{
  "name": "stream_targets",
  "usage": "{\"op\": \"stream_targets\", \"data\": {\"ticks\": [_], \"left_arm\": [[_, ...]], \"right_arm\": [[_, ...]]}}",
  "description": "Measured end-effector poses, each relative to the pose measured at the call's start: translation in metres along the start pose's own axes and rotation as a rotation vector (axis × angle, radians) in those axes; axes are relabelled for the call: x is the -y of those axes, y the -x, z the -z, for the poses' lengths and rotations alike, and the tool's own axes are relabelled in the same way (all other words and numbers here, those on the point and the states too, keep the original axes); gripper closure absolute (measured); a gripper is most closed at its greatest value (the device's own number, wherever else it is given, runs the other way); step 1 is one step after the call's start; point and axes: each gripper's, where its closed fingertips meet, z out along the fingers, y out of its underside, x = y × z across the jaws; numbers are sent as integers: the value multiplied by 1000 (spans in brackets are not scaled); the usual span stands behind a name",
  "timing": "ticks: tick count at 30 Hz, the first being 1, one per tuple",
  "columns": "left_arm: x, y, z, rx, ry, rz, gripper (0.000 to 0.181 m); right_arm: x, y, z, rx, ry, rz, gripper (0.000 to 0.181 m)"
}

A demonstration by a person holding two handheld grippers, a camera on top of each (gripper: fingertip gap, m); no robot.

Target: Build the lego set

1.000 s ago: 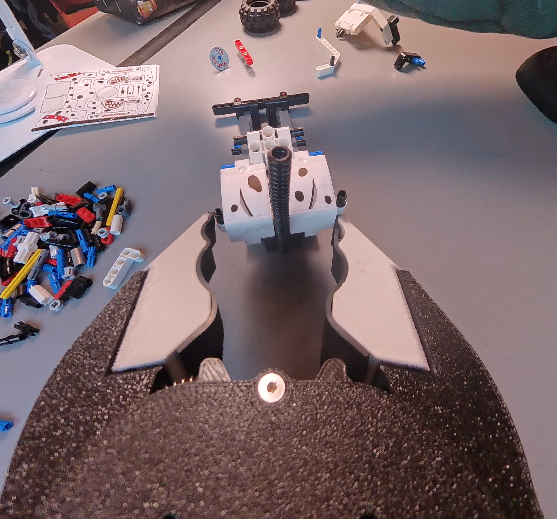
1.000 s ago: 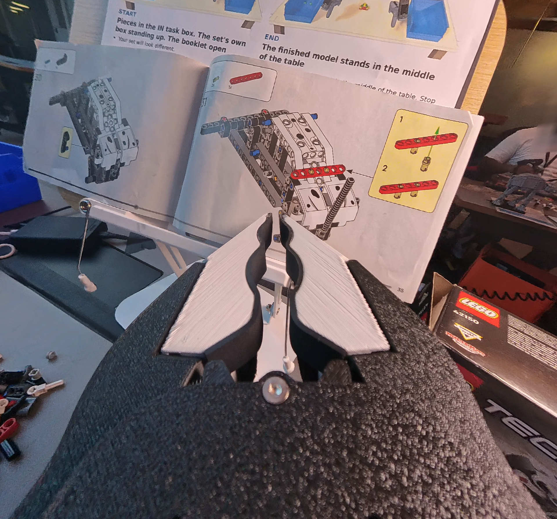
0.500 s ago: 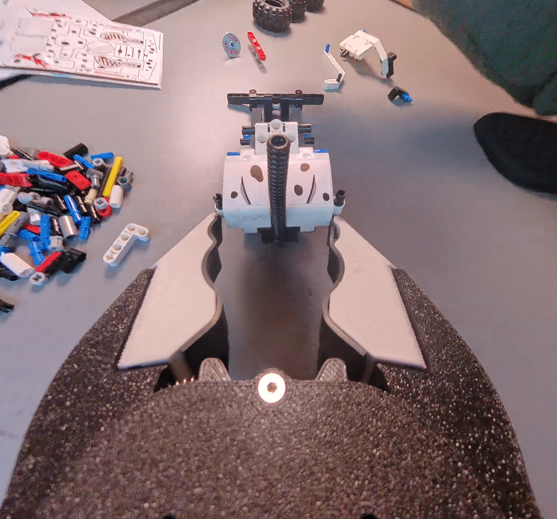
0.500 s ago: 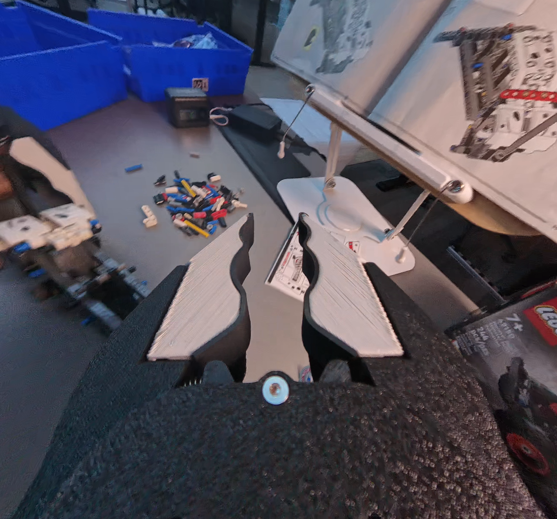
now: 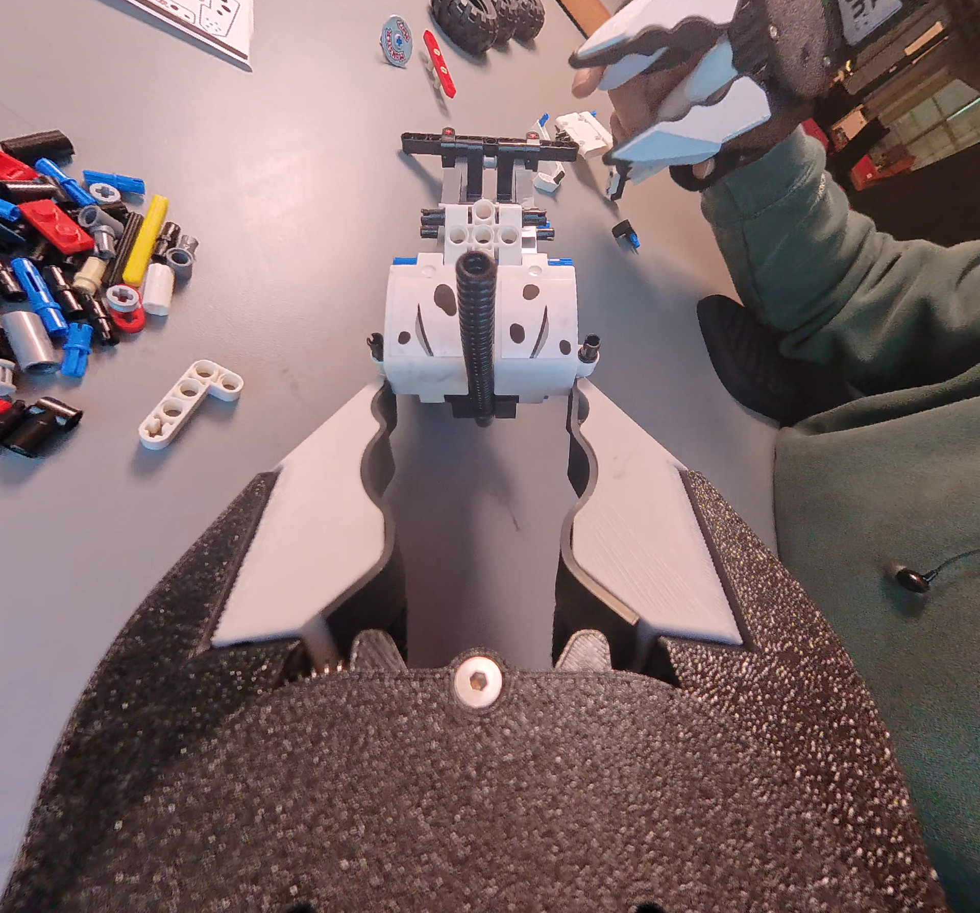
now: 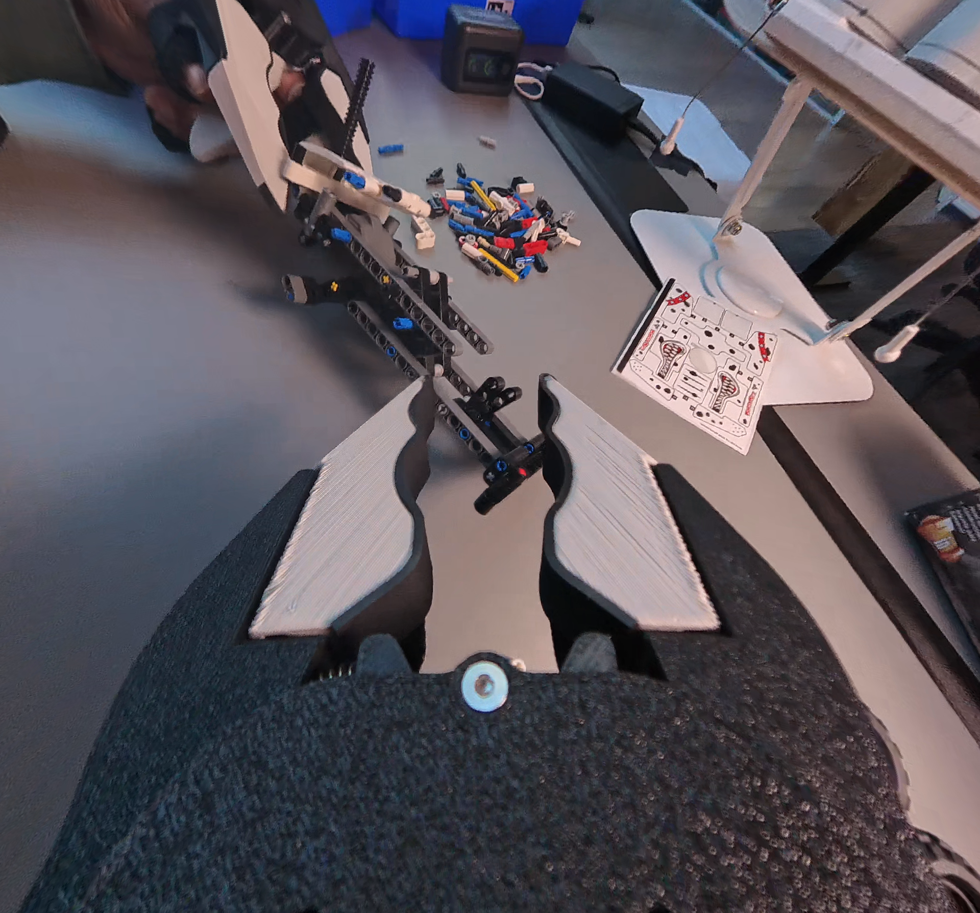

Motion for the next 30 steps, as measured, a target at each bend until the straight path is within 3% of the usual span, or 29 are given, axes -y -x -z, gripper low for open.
{"op": "stream_targets", "data": {"ticks": [13,18,23,30], "left_arm": [[0,2,2,-30,-2,49,116],[0,2,2,-25,-1,41,116],[1,-2,3,-7,-4,-35,116],[6,3,6,58,-24,-103,128]], "right_arm": [[-50,-6,-14,-98,228,235,136],[-47,-11,-18,-161,217,339,158],[-52,1,-10,-208,288,499,162],[-48,39,11,-247,304,560,164]]}}
